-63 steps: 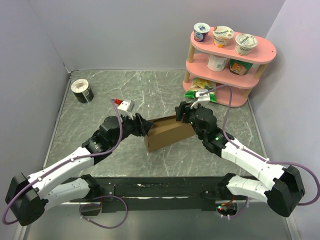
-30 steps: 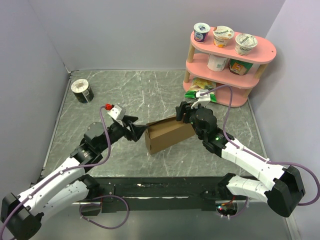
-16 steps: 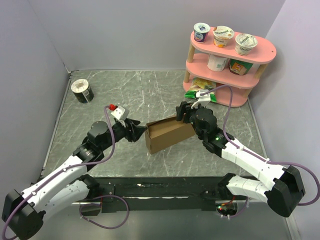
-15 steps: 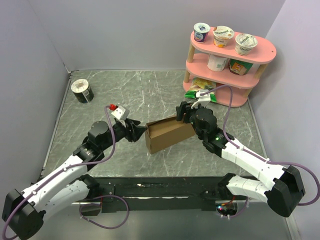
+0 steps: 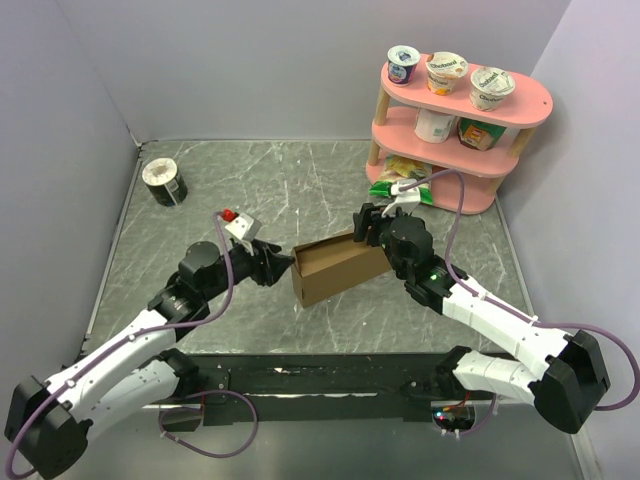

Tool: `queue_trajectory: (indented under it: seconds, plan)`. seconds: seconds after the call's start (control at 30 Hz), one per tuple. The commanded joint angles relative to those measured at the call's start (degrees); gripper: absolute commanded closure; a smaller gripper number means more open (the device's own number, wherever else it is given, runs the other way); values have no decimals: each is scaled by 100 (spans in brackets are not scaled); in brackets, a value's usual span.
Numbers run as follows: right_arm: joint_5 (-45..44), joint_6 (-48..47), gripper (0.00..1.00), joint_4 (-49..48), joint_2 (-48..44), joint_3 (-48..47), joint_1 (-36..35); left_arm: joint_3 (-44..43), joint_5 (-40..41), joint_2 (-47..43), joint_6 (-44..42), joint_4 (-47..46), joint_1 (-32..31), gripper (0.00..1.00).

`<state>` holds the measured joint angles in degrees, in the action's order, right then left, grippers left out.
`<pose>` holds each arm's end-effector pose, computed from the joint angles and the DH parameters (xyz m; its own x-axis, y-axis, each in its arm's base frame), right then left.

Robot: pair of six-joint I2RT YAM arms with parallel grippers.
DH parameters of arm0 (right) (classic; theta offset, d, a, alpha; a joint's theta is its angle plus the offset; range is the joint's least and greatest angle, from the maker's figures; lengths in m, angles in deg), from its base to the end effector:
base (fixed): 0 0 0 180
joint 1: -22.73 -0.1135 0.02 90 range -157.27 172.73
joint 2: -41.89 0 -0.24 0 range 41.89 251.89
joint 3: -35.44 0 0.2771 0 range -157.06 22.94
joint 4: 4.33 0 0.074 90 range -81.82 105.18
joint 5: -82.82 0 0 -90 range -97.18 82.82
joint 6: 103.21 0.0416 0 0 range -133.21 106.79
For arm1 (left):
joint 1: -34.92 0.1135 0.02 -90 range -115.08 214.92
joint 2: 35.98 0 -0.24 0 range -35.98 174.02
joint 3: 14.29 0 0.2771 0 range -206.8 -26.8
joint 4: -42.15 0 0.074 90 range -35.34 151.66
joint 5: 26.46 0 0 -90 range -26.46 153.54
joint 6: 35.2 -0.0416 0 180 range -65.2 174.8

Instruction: Fold the paper box

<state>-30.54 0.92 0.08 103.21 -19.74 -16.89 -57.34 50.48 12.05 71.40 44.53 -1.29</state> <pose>0.2344 0.1726 0.2739 -0.2064 0.1201 -0.9711 -0.2421 0.9553 0.1696 0.1955 -0.1548 0.2532 -0.3151 -0.1142 -0.9422 0.6952 0.6480 -0.3111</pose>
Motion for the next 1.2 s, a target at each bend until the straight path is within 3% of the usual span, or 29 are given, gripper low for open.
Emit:
queue_trajectory:
  seconds: [0.0,0.17,0.33,0.5,0.67,0.97,1.17]
  plan:
    - [-20,143,30,722,187,260,-11,-170,408,-495,203,90,-9,44]
    - [-64,143,31,748,161,347,-2,-557,970,-418,782,143,-9,45]
    - [-38,213,32,757,152,418,-2,-663,1095,267,1275,-472,-18,46]
    - [-81,231,32,783,152,418,-11,-848,1288,830,1223,-305,-281,47]
    - [-134,257,32,783,214,418,-11,-392,1929,699,1135,-410,-930,47]
    - [-152,292,32,783,284,427,-2,189,2879,611,1109,-657,-1555,48]
    - [-161,301,32,783,319,435,-11,-222,3396,567,1029,-421,-1679,46]
